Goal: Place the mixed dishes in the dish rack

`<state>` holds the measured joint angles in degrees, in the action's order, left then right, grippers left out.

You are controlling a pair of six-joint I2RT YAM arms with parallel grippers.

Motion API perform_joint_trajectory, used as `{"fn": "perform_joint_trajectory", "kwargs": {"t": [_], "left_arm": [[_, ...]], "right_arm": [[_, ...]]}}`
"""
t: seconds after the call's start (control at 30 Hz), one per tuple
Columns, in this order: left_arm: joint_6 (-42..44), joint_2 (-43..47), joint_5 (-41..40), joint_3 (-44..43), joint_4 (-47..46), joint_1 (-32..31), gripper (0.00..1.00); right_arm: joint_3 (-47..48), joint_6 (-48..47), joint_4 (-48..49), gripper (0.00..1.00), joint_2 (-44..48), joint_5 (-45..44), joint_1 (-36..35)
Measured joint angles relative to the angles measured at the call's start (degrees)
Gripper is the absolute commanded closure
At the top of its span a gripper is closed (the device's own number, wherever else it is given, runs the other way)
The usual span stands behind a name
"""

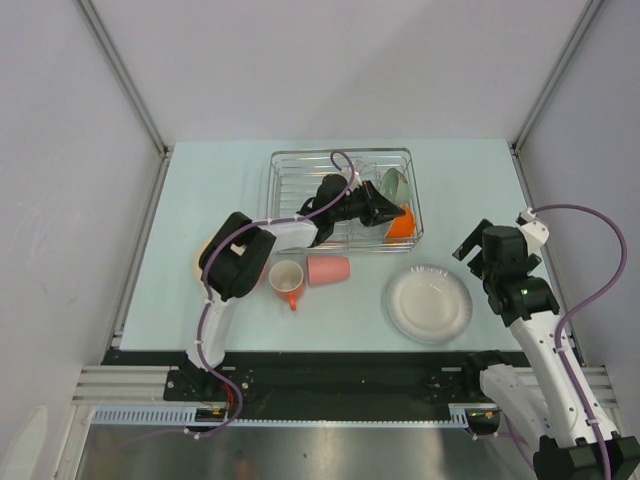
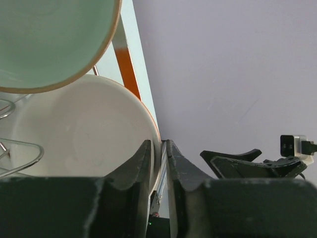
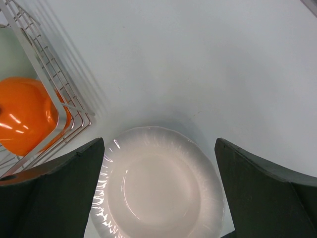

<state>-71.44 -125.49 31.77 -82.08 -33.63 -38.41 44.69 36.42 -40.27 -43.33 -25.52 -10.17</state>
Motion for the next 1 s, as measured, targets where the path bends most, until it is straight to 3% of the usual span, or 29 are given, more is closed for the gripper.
{"fn": "perform_joint_trajectory", "kwargs": {"t": [0.1,0.33,0.5,0.53,0.57,0.77,1.0], "left_arm": [[0.2,0.0,0.1,0.0,-0.2,0.0,0.47],[1.0,0.0,0.9,0.0,0.0,0.0,0.34],[1.5,0.2,2.4,0.0,1.8,0.3,0.19],[1.5,0.5,3.0,0.0,2.8,0.5,0.06],[1.6,1.0,3.4,0.0,3.6,0.6,0.00],[3.8,6.7,6.9,0.0,8.5,2.4,0.00],[16.0,14.9,10.9,-2.7,21.5,6.2,0.00]], "right_arm": [[0.0,0.0,-0.5,0.00,0.2,-0.1,0.0],[0.0,0.0,-1.1,0.00,0.1,-0.1,0.0],[0.0,0.0,-1.0,0.00,-0.4,-0.1,-0.1],[0.0,0.0,-0.8,0.00,-0.7,0.0,-0.2],[0.0,0.0,-0.2,0.00,-1.2,0.1,-0.2],[0.1,0.0,3.3,0.00,-4.3,0.8,-1.8],[5.2,-2.4,7.6,0.00,-14.3,-2.4,-12.1]]}}
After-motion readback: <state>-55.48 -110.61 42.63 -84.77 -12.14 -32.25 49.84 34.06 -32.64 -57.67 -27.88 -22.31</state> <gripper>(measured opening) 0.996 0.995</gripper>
